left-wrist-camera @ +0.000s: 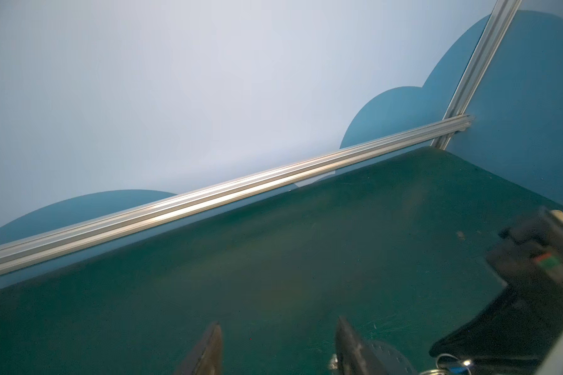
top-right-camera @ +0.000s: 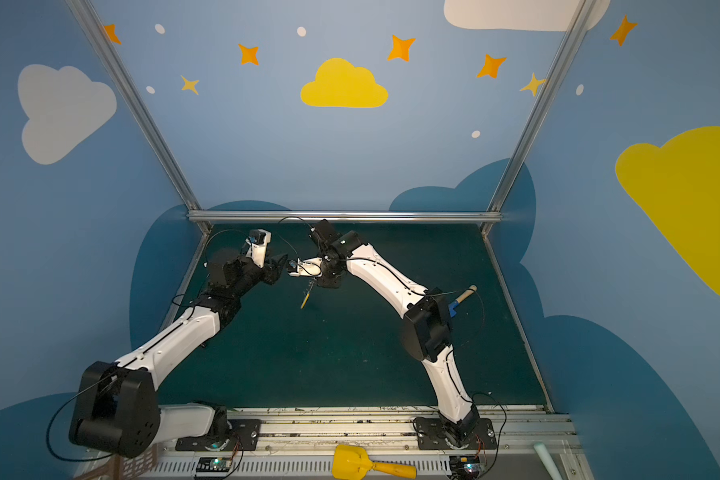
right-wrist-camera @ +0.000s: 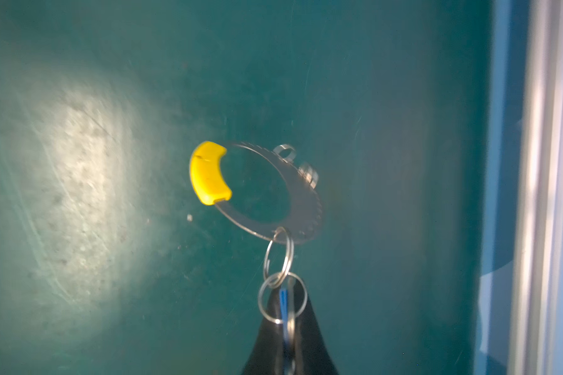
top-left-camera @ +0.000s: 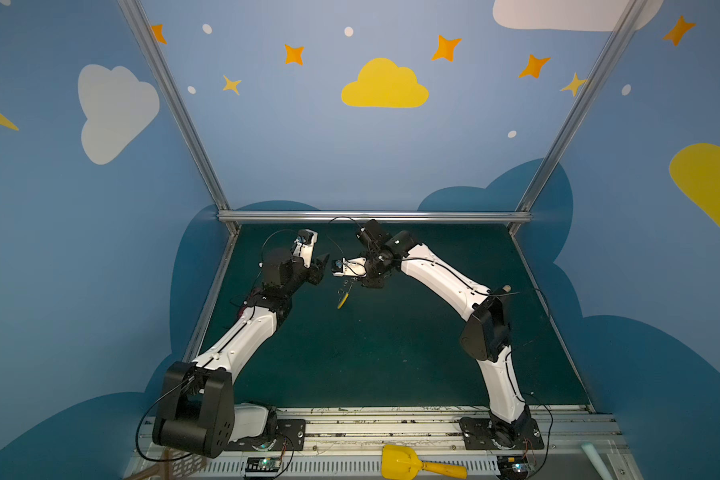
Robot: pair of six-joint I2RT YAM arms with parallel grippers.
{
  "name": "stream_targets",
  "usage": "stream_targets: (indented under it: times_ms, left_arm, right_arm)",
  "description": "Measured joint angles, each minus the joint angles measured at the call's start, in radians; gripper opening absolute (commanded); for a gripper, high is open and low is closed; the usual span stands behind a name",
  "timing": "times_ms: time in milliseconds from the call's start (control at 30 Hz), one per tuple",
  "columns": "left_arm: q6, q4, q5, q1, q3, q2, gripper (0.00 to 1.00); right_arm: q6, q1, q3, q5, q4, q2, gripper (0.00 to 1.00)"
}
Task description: Put the keys on the keyring
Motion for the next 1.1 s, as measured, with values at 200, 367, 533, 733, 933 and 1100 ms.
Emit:
stream_targets:
  times_ms: [200, 367, 533, 733, 933, 1100]
  left_arm:
    - [-0.007, -0.005, 0.003, -0.001, -0.002, 0.039, 0.55]
    - [-0.015, -0.014, 0.023, -0.011, -0.001, 0.080, 0.55]
    - [-0.018, -0.040, 0.034, -0.039, 0.005, 0.119, 0.55]
    - [-0.018, -0.072, 0.040, -0.079, 0.045, 0.174, 0.55]
    - [-0.017, -0.103, 0.037, -0.091, 0.075, 0.189, 0.56]
    - [-0.012, -0.118, 0.030, -0.093, 0.093, 0.200, 0.58]
  right_arm:
    - [0.114, -0.003, -0.163, 0.105, 0.009, 0.002, 0.00]
    - [0.164, -0.013, -0.348, 0.144, 0.050, -0.006, 0.00]
    - [0.208, -0.040, -0.471, 0.160, 0.078, -0.045, 0.00]
    - [0.233, -0.067, -0.572, 0.180, 0.117, -0.103, 0.00]
    - [0.242, -0.092, -0.658, 0.175, 0.164, -0.139, 0.07]
    - [0.237, -0.129, -0.727, 0.158, 0.197, -0.177, 0.92]
